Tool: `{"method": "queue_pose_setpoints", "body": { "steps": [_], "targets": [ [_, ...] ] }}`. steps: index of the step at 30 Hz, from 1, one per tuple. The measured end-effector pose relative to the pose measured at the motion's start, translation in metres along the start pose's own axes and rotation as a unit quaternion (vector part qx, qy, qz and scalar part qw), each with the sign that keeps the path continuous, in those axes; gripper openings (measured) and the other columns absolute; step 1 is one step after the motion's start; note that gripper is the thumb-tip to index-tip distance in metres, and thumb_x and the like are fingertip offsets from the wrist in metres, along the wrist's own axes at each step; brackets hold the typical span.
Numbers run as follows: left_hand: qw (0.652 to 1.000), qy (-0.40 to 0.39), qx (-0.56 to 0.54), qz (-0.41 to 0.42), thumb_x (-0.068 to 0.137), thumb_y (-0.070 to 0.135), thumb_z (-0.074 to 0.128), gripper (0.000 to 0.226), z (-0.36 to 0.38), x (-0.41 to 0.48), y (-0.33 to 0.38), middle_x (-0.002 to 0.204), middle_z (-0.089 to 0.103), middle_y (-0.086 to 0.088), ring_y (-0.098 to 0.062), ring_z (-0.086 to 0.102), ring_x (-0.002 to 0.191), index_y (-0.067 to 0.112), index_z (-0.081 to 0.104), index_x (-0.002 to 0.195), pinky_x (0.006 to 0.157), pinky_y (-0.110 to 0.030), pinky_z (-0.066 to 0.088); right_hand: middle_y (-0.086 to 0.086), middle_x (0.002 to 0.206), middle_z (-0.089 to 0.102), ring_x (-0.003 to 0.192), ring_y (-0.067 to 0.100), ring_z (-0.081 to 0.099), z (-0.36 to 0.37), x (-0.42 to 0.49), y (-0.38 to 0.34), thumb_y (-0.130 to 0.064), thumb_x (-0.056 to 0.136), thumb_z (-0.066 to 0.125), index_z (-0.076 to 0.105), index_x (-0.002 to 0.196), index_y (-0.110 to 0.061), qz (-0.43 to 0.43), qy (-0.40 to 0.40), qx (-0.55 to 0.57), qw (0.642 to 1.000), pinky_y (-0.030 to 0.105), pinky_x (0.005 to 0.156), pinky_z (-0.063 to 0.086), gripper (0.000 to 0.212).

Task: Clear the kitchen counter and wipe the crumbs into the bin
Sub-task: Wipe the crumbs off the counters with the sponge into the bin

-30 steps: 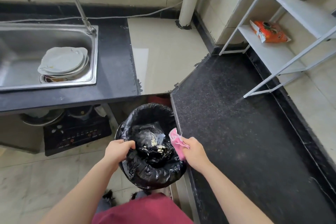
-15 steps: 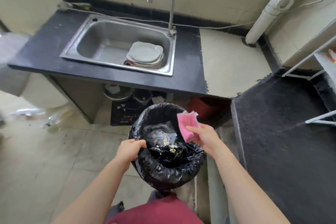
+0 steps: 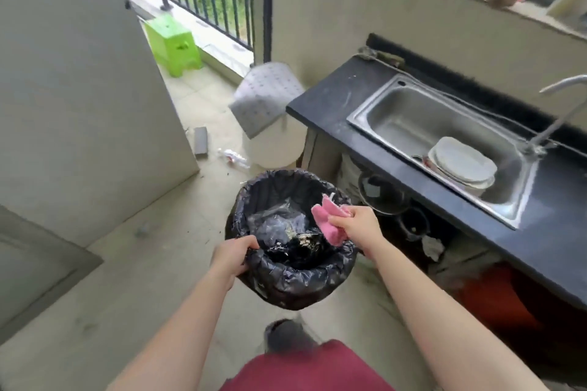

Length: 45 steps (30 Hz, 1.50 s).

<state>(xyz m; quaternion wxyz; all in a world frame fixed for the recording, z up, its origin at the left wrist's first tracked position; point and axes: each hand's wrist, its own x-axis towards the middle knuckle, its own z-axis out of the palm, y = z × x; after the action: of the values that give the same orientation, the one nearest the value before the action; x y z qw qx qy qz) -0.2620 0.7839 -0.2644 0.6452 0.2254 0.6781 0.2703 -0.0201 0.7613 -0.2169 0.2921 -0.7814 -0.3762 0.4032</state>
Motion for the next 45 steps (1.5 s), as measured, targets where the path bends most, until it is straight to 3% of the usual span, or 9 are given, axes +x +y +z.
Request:
{"method": "queue_pose_setpoints", "body": {
  "steps": [6, 13, 18, 22, 25, 29, 32, 37, 45],
  "targets": [
    [0.988, 0.076, -0.132, -0.017, 0.068, 0.003, 0.067, 0.012, -0.068, 0.066, 0.049, 0.072, 0.062, -0.007, -0.017, 0.059, 0.057, 0.007, 0.062, 0.078, 0.042, -0.021, 0.048, -0.007, 0.052, 0.053, 0.053, 0.008, 0.049, 0.093, 0.075, -0.107, -0.015, 0.072, 0.072, 0.057, 0.056, -0.017, -0.077, -0.099, -0.077, 0.989, 0.015, 0.044, 0.035, 0.022],
    [0.972, 0.138, -0.184, -0.042, 0.071, 0.008, 0.072, 0.015, -0.118, 0.182, 0.103, 0.084, 0.064, -0.009, -0.02, 0.061, 0.07, 0.006, 0.062, 0.083, 0.046, -0.024, 0.05, 0.014, 0.084, 0.071, 0.073, 0.02, 0.066, 0.208, 0.195, -0.184, -0.013, 0.076, 0.071, 0.071, 0.092, -0.003, -0.081, -0.183, -0.131, 0.971, 0.039, 0.076, 0.056, 0.019],
    [0.956, 0.17, -0.224, -0.083, 0.074, 0.004, 0.07, 0.012, -0.134, 0.264, 0.139, 0.092, 0.064, -0.011, -0.02, 0.061, 0.078, 0.006, 0.061, 0.081, 0.062, -0.028, 0.051, 0.003, 0.062, 0.064, 0.046, 0.001, 0.056, 0.271, 0.273, -0.222, -0.013, 0.078, 0.071, 0.068, 0.083, 0.001, -0.037, -0.229, -0.16, 0.96, 0.014, 0.042, 0.043, 0.015],
    [0.939, 0.193, -0.262, -0.115, 0.077, 0.001, 0.067, 0.012, -0.147, 0.34, 0.156, 0.092, 0.062, -0.014, -0.021, 0.062, 0.077, 0.002, 0.057, 0.084, 0.067, -0.029, 0.051, -0.002, 0.043, 0.053, 0.03, 0.001, 0.047, 0.329, 0.329, -0.244, -0.011, 0.075, 0.062, 0.053, 0.058, -0.011, -0.063, -0.242, -0.193, 0.949, 0.014, 0.034, 0.036, 0.018],
    [0.932, 0.203, -0.269, -0.136, 0.078, -0.001, 0.063, 0.011, -0.154, 0.389, 0.155, 0.09, 0.059, -0.014, -0.022, 0.059, 0.075, 0.001, 0.053, 0.084, 0.069, -0.03, 0.05, 0.0, 0.043, 0.057, 0.038, 0.005, 0.051, 0.37, 0.358, -0.233, -0.036, 0.081, 0.06, 0.051, 0.055, -0.015, -0.09, -0.212, -0.197, 0.953, 0.023, 0.047, 0.043, 0.034],
    [0.93, 0.223, -0.244, -0.159, 0.079, -0.003, 0.06, 0.015, -0.165, 0.476, 0.131, 0.09, 0.055, -0.015, -0.026, 0.055, 0.074, 0.005, 0.047, 0.08, 0.071, -0.035, 0.049, 0.004, 0.071, 0.064, 0.065, 0.022, 0.058, 0.437, 0.41, -0.189, -0.015, 0.084, 0.054, 0.05, 0.073, -0.016, -0.07, -0.2, -0.235, 0.949, 0.03, 0.062, 0.043, 0.012],
    [0.935, 0.217, -0.221, -0.175, 0.081, -0.003, 0.058, 0.015, -0.173, 0.536, 0.106, 0.095, 0.056, -0.017, -0.025, 0.053, 0.068, 0.005, 0.046, 0.086, 0.052, -0.029, 0.038, 0.001, 0.056, 0.059, 0.055, 0.02, 0.053, 0.476, 0.446, -0.157, -0.009, 0.08, 0.052, 0.05, 0.059, -0.016, -0.049, -0.192, -0.251, 0.948, 0.032, 0.058, 0.042, 0.022],
    [0.934, 0.205, -0.212, -0.199, 0.085, -0.005, 0.056, 0.034, -0.183, 0.633, 0.057, 0.122, 0.056, -0.021, -0.032, 0.057, 0.109, -0.004, 0.045, 0.118, 0.098, -0.042, 0.046, 0.0, 0.056, 0.056, 0.055, 0.022, 0.048, 0.533, 0.499, -0.101, -0.01, 0.08, 0.052, 0.048, 0.058, -0.015, -0.041, -0.179, -0.266, 0.946, 0.03, 0.056, 0.033, 0.023],
    [0.932, 0.185, -0.192, -0.247, 0.089, -0.003, 0.055, 0.037, -0.194, 0.707, 0.015, 0.125, 0.058, -0.02, -0.032, 0.059, 0.111, -0.003, 0.045, 0.125, 0.092, -0.041, 0.049, 0.003, 0.085, 0.057, 0.08, 0.026, 0.051, 0.578, 0.543, -0.054, -0.007, 0.077, 0.051, 0.055, 0.09, -0.014, -0.028, -0.187, -0.276, 0.942, 0.032, 0.066, 0.036, 0.015]
  ]
}}
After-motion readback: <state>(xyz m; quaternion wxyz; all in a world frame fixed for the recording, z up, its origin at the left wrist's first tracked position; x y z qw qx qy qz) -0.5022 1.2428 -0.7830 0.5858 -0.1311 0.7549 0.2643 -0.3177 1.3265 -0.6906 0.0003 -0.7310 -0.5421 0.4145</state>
